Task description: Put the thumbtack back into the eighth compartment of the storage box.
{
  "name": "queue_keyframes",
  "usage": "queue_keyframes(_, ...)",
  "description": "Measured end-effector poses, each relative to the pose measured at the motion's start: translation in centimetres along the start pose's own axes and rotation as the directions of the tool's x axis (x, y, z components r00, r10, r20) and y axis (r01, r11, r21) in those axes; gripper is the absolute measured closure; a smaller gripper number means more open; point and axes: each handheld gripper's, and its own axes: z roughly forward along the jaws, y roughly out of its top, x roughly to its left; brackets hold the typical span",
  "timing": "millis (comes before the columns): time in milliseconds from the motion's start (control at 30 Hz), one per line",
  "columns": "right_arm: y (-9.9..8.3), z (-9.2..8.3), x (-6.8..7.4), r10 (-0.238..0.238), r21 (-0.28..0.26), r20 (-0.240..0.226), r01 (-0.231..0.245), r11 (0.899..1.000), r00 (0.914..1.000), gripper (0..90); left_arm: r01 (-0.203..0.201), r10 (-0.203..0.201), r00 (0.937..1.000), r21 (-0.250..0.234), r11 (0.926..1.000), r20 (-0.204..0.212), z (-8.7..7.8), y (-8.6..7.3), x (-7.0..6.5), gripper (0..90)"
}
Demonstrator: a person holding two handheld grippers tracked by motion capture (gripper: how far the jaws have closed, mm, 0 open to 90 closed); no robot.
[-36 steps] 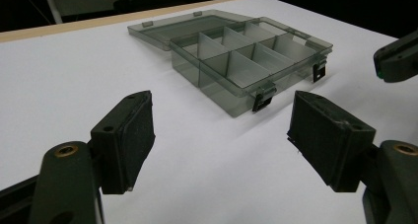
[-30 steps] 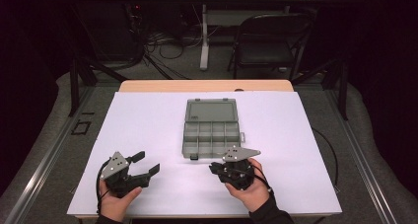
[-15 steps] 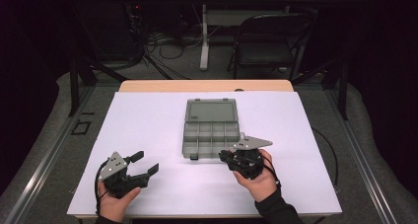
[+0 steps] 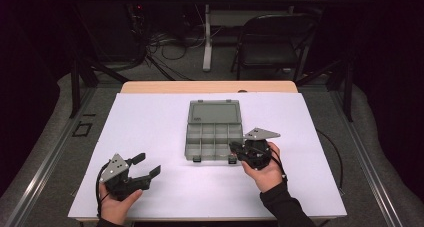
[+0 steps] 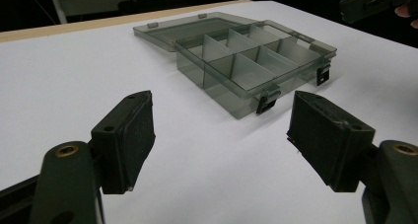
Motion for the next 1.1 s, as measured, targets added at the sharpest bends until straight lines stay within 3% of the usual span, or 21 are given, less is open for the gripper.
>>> queue_keyframes(300, -0.2, 1.6, -1.4, 0.022, 0.031, 0.05, -0.023, 0.999, 0.9985, 83.1, -0.008, 0.008, 1.0, 0.001, 1.0, 0.001, 0.0, 0.0, -0.1, 25.4)
queue_keyframes(533, -0.8, 2.8, -1.6, 0.026, 0.066, 0.058, -0.03, 0.997, 0.998, 83.1, -0.006, 0.006, 1.0, 0.001, 1.0, 0.001, 0.0, 0.0, 0.0, 25.4)
queue_keyframes(967, -1.1, 3.2, -2.0, 0.029, 0.068, 0.08, -0.035, 0.997, 0.9964, 82.8, -0.005, 0.005, 1.0, 0.004, 1.0, 0.002, 0.0, 0.0, -0.1, 25.4)
queue_keyframes(1100, -1.0, 3.2, -2.0, 0.029, 0.064, 0.09, -0.035, 0.997, 0.9955, 76.7, -0.006, 0.006, 1.0, 0.004, 1.0, 0.0, -0.1, 0.0, 0.0, 25.4)
